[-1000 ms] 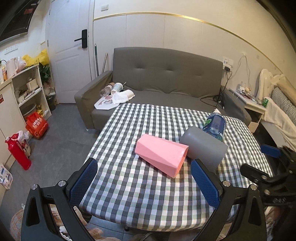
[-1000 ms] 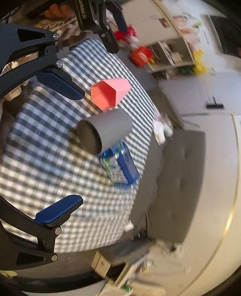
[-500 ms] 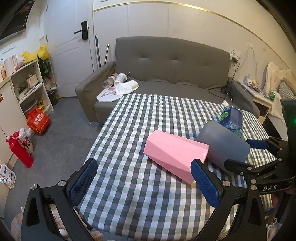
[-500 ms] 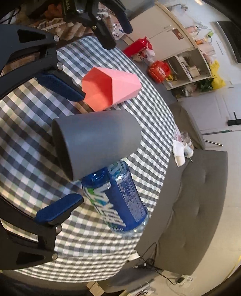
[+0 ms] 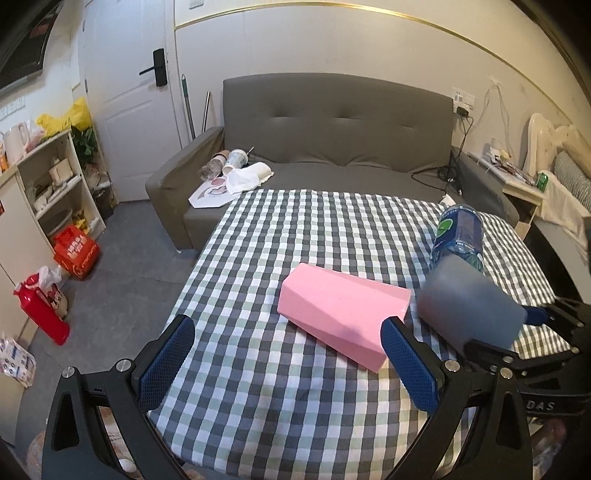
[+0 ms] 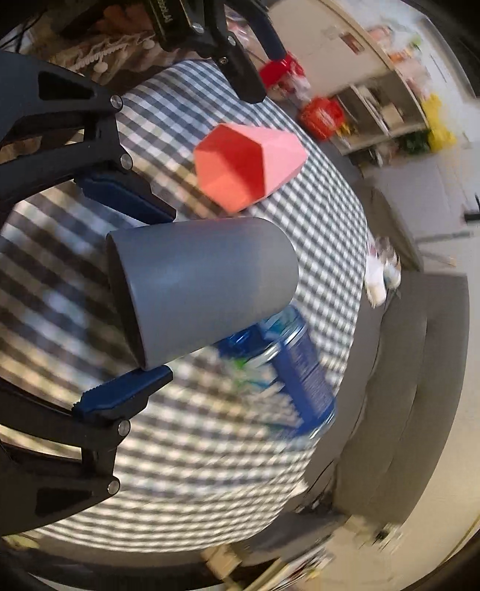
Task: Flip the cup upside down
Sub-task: 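Move the right gripper to the grey cup's open end and grasp it, then lift the grey cup with the right gripper and rotate it upright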
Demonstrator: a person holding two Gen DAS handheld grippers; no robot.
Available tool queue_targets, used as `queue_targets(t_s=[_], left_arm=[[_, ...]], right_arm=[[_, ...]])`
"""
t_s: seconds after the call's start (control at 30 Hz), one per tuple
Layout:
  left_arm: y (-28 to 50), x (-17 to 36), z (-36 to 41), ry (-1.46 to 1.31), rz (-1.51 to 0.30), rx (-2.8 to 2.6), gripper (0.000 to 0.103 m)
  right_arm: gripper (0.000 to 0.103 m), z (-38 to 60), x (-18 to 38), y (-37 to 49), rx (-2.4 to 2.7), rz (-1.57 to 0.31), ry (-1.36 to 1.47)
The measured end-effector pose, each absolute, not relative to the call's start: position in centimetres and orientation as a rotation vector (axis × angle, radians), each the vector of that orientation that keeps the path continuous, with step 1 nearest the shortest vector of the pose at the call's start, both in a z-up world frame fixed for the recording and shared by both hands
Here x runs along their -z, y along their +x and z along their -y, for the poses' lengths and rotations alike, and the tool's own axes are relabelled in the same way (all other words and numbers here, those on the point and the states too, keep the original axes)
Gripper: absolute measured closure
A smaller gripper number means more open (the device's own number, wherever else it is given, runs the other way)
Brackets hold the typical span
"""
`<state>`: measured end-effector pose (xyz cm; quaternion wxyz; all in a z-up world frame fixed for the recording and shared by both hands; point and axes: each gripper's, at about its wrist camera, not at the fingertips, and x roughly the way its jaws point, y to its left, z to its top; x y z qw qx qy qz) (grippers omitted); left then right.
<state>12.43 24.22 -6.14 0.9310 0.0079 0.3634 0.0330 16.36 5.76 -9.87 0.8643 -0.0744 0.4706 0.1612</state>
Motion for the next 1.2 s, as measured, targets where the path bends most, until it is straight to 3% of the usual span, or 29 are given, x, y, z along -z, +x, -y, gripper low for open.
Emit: queue_targets(t_s=[0.5, 0.63, 1.2], left_arm=[[10.2, 4.9, -24.5, 0.032, -0.719, -0.052, 0.0], [9.9, 4.7, -25.1, 0.014, -0.709, -0.062, 0.0], [10.3, 5.9, -24.5, -0.024, -0.823, -0.008, 0.0]], right_arm=[[0.026, -6.9, 9.5, 10.2, -0.077, -1.072, -0.081], [0.018, -7.9, 9.4, 10.5, -0.092, -1.12, -0.105], [0.015, -6.2, 5.7, 9.9, -0.105, -1.023, -0.099]])
